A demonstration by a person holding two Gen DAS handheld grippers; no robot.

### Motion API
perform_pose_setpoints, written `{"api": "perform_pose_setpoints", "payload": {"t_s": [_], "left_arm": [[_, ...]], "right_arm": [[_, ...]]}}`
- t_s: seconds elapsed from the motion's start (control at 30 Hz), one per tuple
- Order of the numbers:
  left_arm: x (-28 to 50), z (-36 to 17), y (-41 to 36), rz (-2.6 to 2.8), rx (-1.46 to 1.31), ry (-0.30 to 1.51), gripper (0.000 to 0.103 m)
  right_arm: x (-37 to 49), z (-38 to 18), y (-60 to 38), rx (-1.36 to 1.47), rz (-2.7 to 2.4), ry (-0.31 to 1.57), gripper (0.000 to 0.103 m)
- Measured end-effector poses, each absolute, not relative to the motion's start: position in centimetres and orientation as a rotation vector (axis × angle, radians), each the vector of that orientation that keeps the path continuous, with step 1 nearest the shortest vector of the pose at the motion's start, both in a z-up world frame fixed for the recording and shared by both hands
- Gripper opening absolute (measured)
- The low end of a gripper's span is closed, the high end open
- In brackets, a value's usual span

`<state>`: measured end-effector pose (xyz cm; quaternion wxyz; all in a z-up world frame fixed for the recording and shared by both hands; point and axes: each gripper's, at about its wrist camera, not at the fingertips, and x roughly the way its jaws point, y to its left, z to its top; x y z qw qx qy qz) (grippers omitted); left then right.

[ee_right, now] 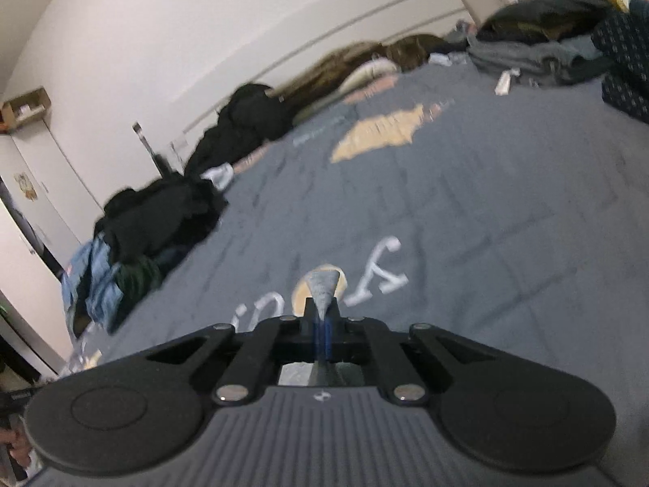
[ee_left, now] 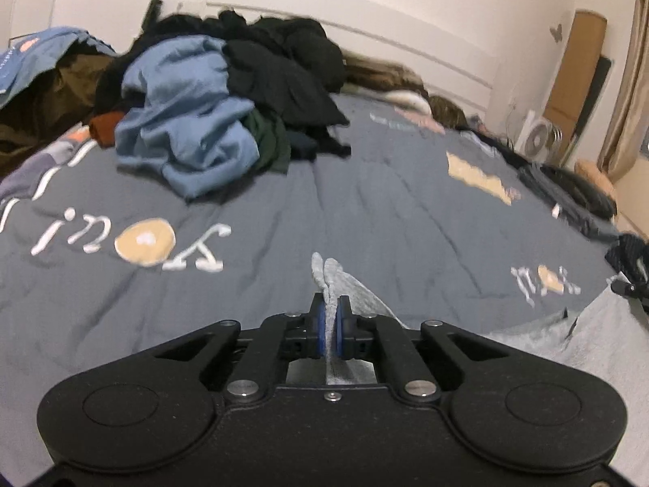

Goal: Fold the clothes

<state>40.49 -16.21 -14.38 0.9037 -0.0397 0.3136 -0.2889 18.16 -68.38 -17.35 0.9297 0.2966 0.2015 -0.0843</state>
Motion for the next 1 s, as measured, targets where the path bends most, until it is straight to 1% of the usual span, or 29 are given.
{"api": "perform_pose_setpoints", "payload": {"t_s": [0.07, 0.17, 0.2, 0.23, 0.27, 0.33, 0.37, 0.4, 0.47, 0.57, 0.7, 0.8, 0.97, 1.0], "left_arm": [[40.7, -14.1, -15.9, -0.587, -0.109, 0.626, 0.005], [41.6, -14.9, -15.9, -0.566, -0.087, 0.679, 0.006], [41.7, -15.4, -16.1, -0.55, -0.065, 0.701, 0.009], [41.8, -16.0, -16.2, -0.534, -0.043, 0.723, 0.009], [41.9, -16.6, -16.4, -0.518, -0.02, 0.745, 0.009], [41.5, -17.2, -16.3, -0.494, 0.0, 0.779, 0.018], [41.1, -17.2, -16.0, -0.488, 0.008, 0.772, 0.03], [40.5, -16.9, -15.7, -0.481, 0.021, 0.754, 0.047], [39.4, -15.9, -14.6, -0.456, 0.033, 0.721, 0.064], [37.3, -14.2, -12.9, -0.464, 0.001, 0.705, 0.064], [33.2, -12.4, -11.1, -0.51, -0.052, 0.723, 0.064], [29.4, -11.8, -10.3, -0.559, -0.055, 0.753, 0.064], [24.2, -11.5, -8.4, -0.67, -0.015, 0.802, 0.063], [23.4, -11.6, -8.0, -0.683, -0.015, 0.814, 0.062]], "right_arm": [[18.3, -16.7, -68.3, 0.596, -0.181, 0.376, 0.002], [18.4, -16.3, -68.3, 0.565, -0.218, 0.326, 0.002], [18.9, -16.6, -68.2, 0.542, -0.214, 0.361, 0.003], [19.6, -17.2, -68.2, 0.525, -0.214, 0.413, 0.003], [20.0, -18.0, -68.2, 0.524, -0.232, 0.432, 0.007], [20.6, -19.3, -68.4, 0.535, -0.261, 0.487, 0.01], [20.9, -19.7, -68.6, 0.549, -0.271, 0.524, 0.012], [20.8, -19.6, -68.8, 0.553, -0.28, 0.526, 0.014], [20.3, -18.7, -69.0, 0.534, -0.296, 0.505, 0.018], [18.9, -16.5, -68.8, 0.498, -0.307, 0.462, 0.028], [16.0, -13.9, -67.6, 0.527, -0.296, 0.451, 0.036], [13.0, -13.1, -65.5, 0.507, -0.292, 0.452, 0.04], [8.2, -13.0, -62.3, 0.455, -0.283, 0.499, 0.043], [7.2, -13.1, -61.8, 0.45, -0.282, 0.504, 0.043]]}}
